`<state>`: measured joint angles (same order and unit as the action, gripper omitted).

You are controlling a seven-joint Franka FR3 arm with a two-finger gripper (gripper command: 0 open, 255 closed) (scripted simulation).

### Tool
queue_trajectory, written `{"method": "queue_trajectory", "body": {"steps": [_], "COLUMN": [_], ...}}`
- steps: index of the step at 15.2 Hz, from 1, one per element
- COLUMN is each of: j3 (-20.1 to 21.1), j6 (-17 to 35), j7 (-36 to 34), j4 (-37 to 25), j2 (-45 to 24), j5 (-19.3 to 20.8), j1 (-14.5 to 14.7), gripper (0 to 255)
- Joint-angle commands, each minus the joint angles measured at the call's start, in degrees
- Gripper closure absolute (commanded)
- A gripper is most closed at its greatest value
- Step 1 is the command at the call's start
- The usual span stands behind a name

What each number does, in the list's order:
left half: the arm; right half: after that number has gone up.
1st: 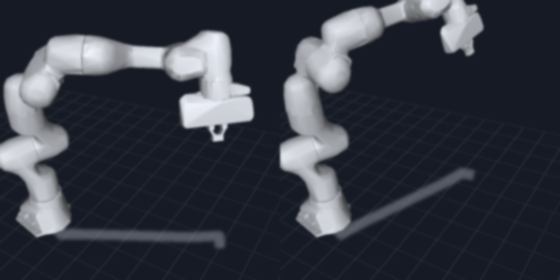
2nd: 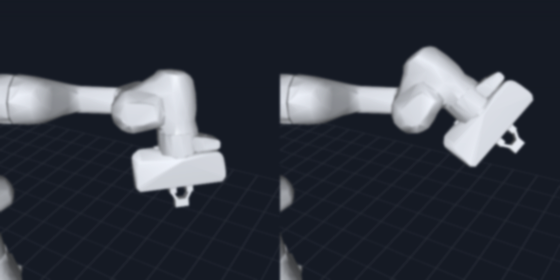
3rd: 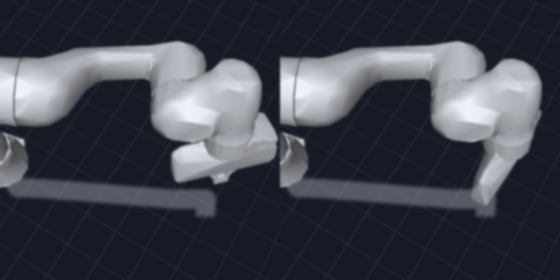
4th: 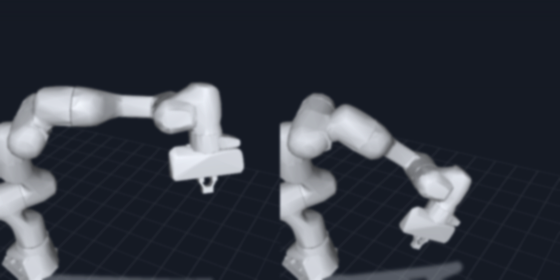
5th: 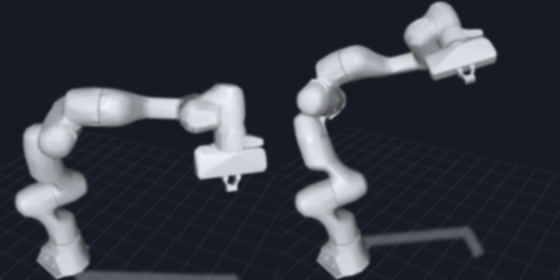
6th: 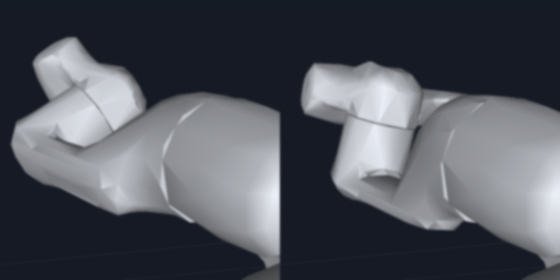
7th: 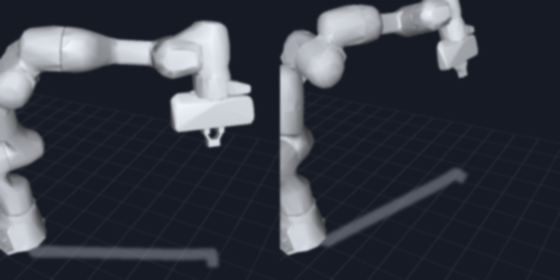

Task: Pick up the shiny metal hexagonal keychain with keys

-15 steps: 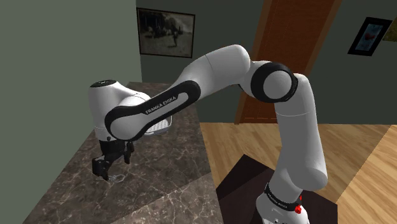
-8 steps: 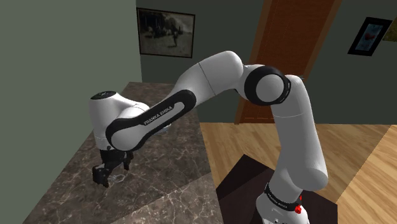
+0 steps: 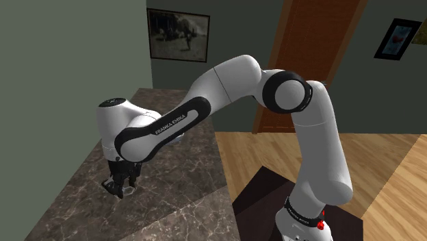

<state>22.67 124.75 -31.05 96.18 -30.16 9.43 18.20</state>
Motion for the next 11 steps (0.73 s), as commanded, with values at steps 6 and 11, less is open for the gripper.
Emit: {"method": "queue_trajectory", "body": {"steps": [6,11], "j3": [0.3,0.7], "j6": [-1.4,-4.4], "j7": [0.1,0.4], "j4": [-0.7,-2.1], "j2": [0.4,2.1], "j5": [-0.3,-1.1], "j1": [0.1,-0.2], "gripper": [255,255]}}
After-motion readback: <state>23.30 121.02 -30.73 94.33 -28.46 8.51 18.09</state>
